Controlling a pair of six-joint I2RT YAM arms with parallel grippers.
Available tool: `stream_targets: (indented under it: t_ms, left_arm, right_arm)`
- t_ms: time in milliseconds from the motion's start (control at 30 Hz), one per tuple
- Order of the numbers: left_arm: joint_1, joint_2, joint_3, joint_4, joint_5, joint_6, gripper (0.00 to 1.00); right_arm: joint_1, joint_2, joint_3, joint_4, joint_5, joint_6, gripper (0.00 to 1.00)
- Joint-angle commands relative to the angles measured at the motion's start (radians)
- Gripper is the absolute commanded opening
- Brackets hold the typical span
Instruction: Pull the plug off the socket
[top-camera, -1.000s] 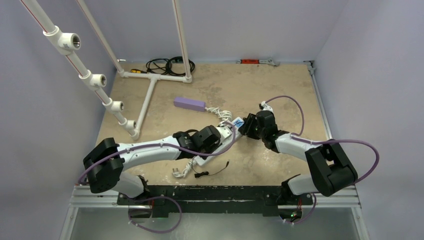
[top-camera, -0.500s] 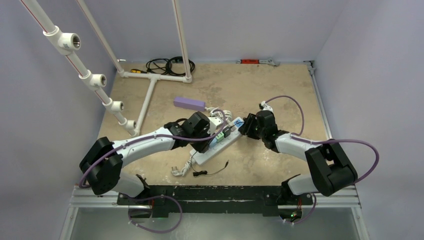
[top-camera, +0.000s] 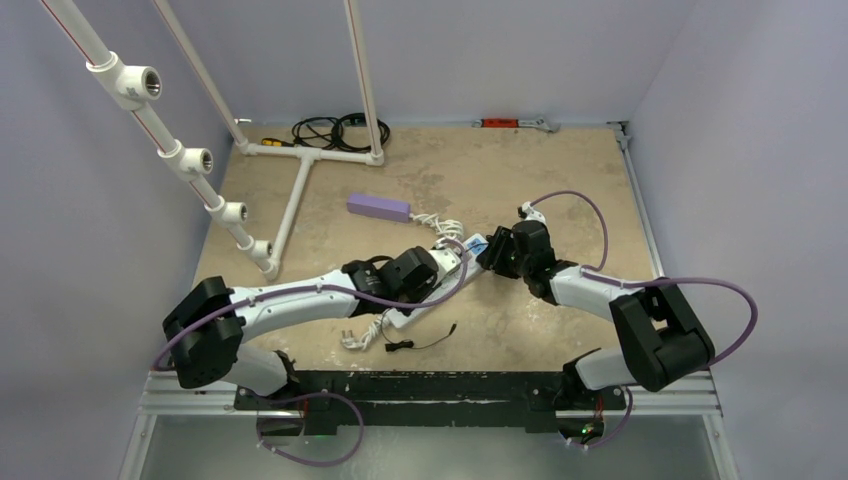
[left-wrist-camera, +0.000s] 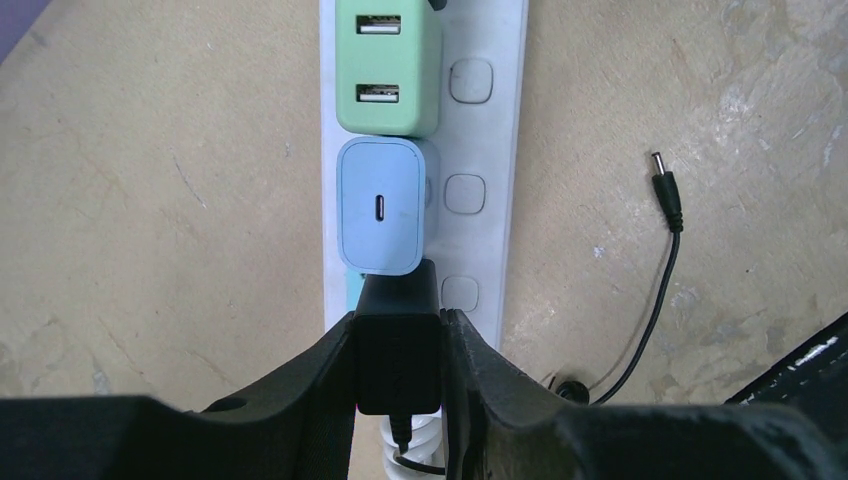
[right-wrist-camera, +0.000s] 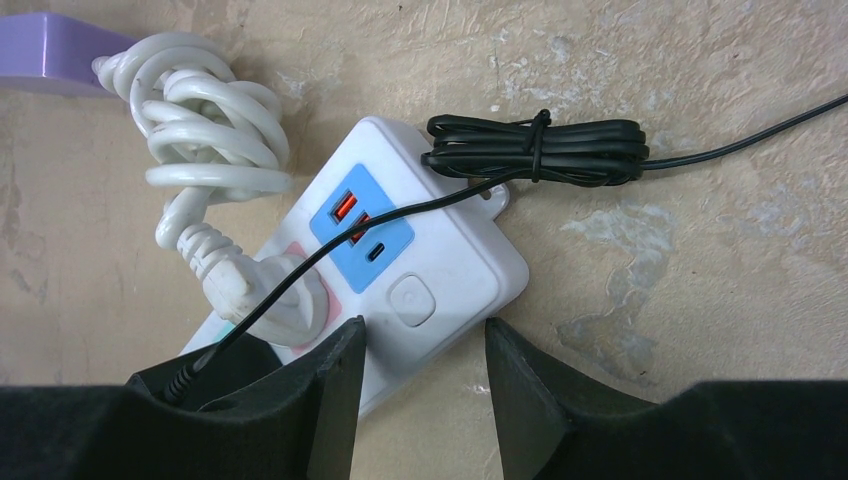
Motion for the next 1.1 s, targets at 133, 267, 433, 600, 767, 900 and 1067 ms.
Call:
stream_targets:
  t_ms: [133,267,433,600,767,900,1067]
  left_arm:
    - [-0.034,-0.040,0.011,0.006,-0.187,0.019,0.00]
    - [-0.031,-0.054,0.007,0.019,-0.119,0.019,0.00]
    - [-0.004,-0.048,0.011,0.023,-0.009,0.022,0.00]
    - [0.071,-0.059,0.021,0.025,0.067,0.013,0.00]
    - [0.135,-0.090,0.023,0.035,0.137,0.006,0.00]
    - [0.156,-0.107,0.021,0.039,0.161,0.003,0.00]
    - [0.165,-0.117,0.025,0.037,0.159,0.002,0.00]
  right_arm:
    - [-0.003,0.018,0.019,-0.016,0.031,-0.021,0.50]
    - [-0.004,0.019,0.019,-0.016,0.029,-0.023,0.50]
    - [-0.004,0.019,0.019,-0.017,0.027,-0.023,0.50]
    - [-0.004,0.021,0.020,-0.017,0.029,-0.023,0.50]
    - [-0.003,0.017,0.019,-0.017,0.034,-0.021,0.50]
    - [-0.004,0.018,0.019,-0.017,0.034,-0.021,0.50]
    - [-0.004,0.016,0.017,-0.016,0.031,-0.023,0.50]
